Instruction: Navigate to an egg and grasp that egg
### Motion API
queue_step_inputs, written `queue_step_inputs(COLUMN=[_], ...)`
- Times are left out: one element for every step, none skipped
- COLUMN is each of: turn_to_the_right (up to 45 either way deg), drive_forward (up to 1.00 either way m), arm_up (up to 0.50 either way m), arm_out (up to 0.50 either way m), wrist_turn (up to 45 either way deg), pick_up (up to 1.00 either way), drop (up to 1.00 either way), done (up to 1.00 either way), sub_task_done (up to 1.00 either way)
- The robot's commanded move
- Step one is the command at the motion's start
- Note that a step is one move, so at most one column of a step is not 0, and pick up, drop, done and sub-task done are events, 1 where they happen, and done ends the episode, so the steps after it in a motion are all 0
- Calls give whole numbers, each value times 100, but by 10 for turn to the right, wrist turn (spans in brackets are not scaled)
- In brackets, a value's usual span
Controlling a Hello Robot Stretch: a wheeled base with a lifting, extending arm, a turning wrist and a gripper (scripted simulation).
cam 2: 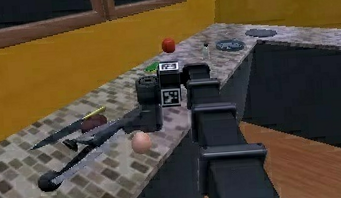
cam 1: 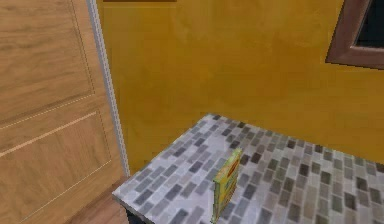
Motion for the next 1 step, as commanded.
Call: queue_step_inputs(turn_to_the_right=[0], drive_forward=[0], arm_up=[0], arm_out=[0], wrist_turn=[450], pick_up=[0], drop=[0], done=[0], sub_task_done=[0])
